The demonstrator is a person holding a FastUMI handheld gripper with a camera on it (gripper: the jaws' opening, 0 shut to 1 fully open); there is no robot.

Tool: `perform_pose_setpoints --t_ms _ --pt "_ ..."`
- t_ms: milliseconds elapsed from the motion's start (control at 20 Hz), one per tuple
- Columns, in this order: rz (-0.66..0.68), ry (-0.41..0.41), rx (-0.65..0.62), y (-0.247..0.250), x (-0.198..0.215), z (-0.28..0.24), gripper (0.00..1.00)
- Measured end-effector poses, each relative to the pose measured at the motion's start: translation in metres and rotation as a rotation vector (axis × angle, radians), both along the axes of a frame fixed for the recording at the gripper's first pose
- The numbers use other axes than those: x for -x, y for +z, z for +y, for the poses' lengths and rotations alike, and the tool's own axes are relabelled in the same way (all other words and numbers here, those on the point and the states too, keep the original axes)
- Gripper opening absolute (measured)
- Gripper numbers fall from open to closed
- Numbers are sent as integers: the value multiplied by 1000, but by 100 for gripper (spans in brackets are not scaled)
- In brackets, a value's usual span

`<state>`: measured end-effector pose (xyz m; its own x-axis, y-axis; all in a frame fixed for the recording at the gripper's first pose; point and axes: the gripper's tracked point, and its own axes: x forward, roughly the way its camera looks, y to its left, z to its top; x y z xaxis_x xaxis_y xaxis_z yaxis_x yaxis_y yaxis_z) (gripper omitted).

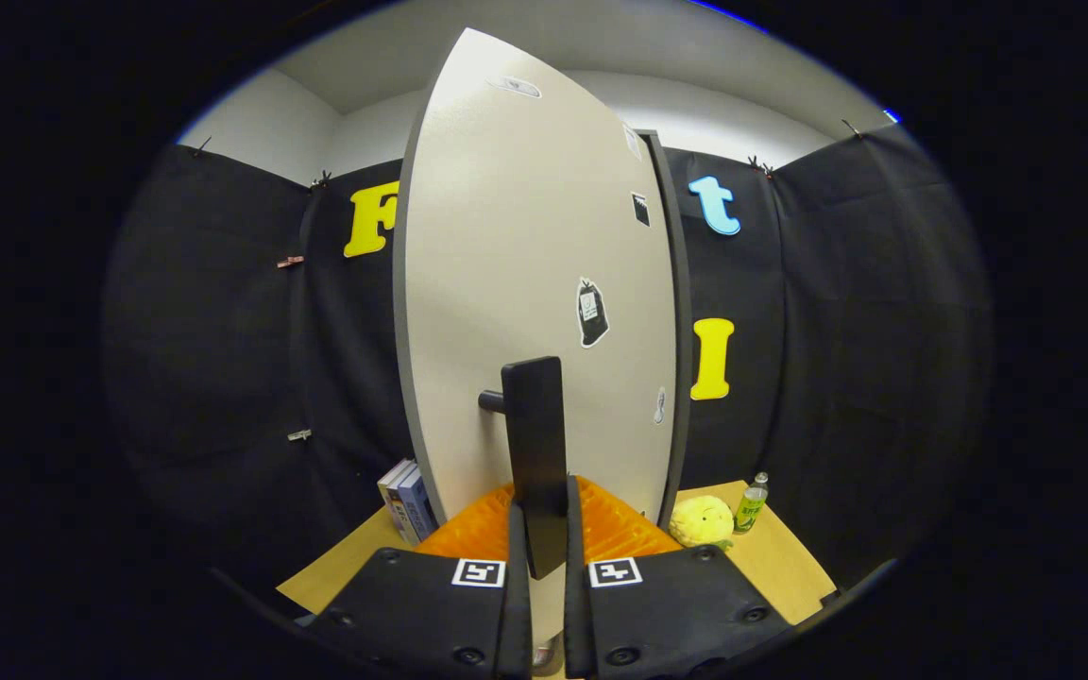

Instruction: Open the shoe cabinet door, grab the shoes and put them into the shoe cabinet, then close the shoe cabinet door.

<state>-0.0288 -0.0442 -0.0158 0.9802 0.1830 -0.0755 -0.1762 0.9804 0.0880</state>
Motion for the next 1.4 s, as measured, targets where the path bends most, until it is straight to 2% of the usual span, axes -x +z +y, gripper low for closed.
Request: perform_pose_setpoints --t_ms 700,1250,1400 --pt "16 -81 -3 3 19 -79 16" --pt "30 -88 -27 3 19 -126 16" --pt "31 -98 -29 4 18 -138 13"
